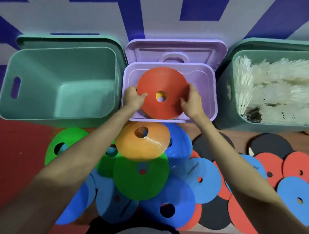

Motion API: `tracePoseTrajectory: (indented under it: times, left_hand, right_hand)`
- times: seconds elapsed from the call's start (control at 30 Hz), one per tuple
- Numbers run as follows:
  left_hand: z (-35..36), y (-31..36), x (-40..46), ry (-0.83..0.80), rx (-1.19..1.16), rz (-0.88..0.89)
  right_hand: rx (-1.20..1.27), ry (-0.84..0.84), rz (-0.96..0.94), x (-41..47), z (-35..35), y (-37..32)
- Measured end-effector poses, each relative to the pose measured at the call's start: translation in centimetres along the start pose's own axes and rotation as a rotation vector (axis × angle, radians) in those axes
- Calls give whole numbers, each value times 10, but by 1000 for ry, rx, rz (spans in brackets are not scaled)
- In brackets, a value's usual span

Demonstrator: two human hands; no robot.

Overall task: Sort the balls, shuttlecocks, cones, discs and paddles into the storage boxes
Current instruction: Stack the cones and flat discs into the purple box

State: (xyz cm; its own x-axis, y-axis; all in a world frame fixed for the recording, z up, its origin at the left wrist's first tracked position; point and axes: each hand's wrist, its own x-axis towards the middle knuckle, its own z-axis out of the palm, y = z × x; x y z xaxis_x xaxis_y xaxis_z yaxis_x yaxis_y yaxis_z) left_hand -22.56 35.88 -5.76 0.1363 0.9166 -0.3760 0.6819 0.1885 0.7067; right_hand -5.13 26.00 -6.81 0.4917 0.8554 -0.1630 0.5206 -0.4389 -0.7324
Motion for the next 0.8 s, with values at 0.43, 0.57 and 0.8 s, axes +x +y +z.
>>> tracePoseTrajectory:
  times: [0.43, 0.57, 0.8]
  left_hand:
    - [-6, -23, -31, 36, 79, 221]
    - [-16, -36, -80, 195, 45, 560]
    - [-10, -93, -135, -140, 512, 693]
  right_hand:
    - [52, 71, -102, -48, 1, -11]
    - [130, 118, -241, -100, 6, -18]
    - [99, 116, -173, -191, 21, 10]
